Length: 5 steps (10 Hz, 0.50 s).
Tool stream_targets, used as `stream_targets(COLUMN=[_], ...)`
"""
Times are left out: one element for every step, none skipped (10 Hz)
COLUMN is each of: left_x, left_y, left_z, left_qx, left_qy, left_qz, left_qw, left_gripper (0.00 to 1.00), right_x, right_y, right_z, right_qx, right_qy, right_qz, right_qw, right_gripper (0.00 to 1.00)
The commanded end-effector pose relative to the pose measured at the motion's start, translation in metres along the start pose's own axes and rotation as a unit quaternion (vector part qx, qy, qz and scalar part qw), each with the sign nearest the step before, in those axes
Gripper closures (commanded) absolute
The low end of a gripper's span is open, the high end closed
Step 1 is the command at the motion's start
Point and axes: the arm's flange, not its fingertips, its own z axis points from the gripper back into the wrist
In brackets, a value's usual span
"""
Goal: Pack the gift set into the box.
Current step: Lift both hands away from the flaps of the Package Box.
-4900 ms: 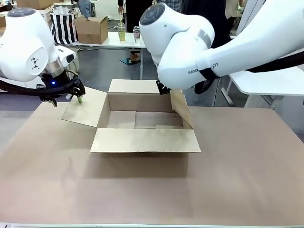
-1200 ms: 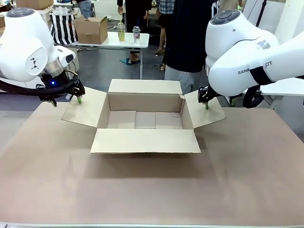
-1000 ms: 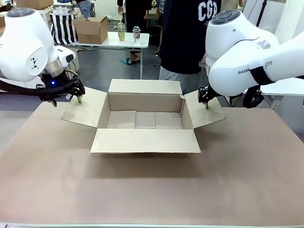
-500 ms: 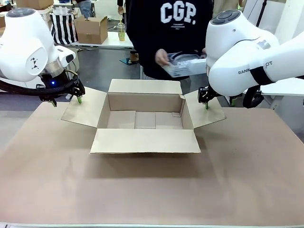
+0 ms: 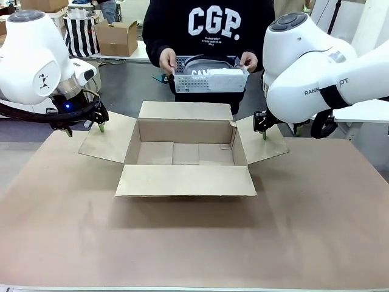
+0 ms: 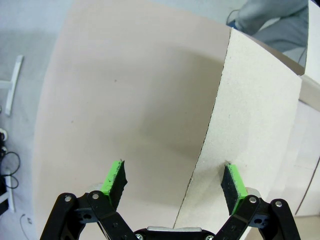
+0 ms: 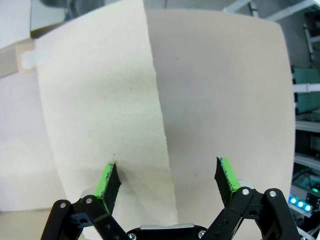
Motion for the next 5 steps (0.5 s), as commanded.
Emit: stream_targets(left_x=[-0.0012, -0.0012, -0.0012, -0.0012, -0.0012], left_y=[-0.0023, -0.0023, -0.0023, -0.0023, -0.0023], left_z=[0.0014, 0.0014, 0.0014, 0.0014, 0.0014], left_qx=[0.01, 0.01, 0.01, 0.01, 0.01], left_qy=[-0.005, -0.005, -0.005, -0.005, -0.005], left_qz=[0.007, 0.007, 0.007, 0.007, 0.007], left_qw=[1.0, 1.0, 1.0, 1.0, 1.0], left_gripper=[0.0, 0.0, 0.0, 0.0, 0.0], right_x=[-0.0007, -0.0007, -0.0007, -0.0007, -0.0007], right_y=[-0.0011, -0.0011, -0.0011, -0.0011, -0.0011], right_z=[0.0007, 0.0007, 0.0007, 0.0007, 0.0007], right_qx=[0.002, 0.002, 0.002, 0.002, 0.002], right_qy=[-0.003, -0.003, -0.003, -0.003, -0.003], right_qz=[-0.001, -0.001, -0.001, -0.001, -0.001], right_qw=[1.0, 1.0, 1.0, 1.0, 1.0], right_gripper=[0.0, 0.0, 0.0, 0.0, 0.0])
